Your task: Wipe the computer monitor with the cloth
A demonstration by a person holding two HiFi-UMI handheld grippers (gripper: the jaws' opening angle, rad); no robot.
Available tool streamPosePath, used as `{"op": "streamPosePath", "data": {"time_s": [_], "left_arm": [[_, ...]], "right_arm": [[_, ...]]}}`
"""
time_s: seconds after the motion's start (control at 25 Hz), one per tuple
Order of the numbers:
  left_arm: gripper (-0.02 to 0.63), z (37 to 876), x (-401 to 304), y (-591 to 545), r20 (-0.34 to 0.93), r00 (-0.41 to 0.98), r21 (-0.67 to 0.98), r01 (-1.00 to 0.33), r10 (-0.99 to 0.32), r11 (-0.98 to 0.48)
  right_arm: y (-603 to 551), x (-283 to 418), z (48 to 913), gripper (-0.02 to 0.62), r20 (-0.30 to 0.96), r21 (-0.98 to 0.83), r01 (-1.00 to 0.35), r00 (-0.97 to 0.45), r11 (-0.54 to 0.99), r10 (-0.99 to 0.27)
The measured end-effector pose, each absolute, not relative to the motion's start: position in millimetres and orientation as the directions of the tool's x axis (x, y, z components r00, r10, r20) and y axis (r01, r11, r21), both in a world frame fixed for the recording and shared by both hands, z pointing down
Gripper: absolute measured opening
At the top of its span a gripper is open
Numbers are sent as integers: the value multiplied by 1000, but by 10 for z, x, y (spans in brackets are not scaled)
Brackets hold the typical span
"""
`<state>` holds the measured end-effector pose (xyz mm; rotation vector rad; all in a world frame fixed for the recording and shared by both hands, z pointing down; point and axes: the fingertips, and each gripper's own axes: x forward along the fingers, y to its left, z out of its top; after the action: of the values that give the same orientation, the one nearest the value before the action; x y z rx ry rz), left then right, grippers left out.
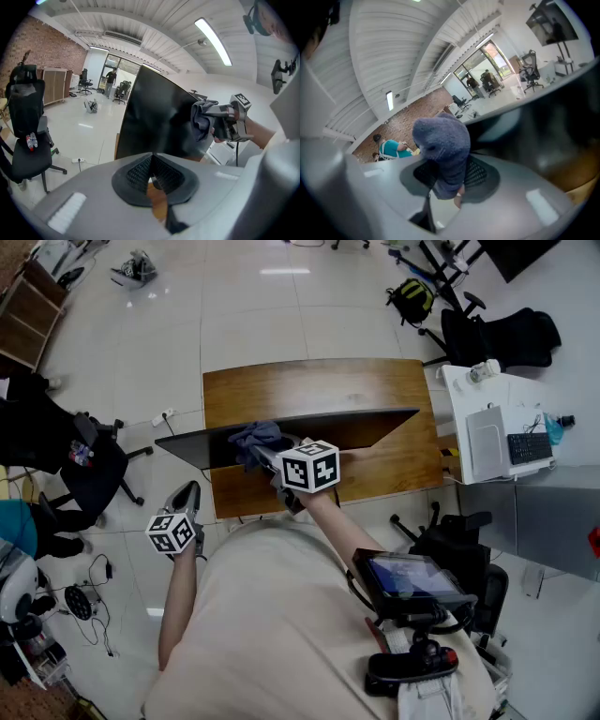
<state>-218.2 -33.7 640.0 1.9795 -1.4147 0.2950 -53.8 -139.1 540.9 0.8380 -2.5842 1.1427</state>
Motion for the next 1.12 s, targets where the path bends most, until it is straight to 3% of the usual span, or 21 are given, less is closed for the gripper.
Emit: {"op": "streamPosePath", "data": {"time_s": [1.12], "left_arm": [[-15, 6571, -1020, -420, 543, 435, 414, -883, -718, -222]], "right_arm": [[-1734, 1447, 5563, 112, 456, -613, -683, -716, 397, -528]]}}
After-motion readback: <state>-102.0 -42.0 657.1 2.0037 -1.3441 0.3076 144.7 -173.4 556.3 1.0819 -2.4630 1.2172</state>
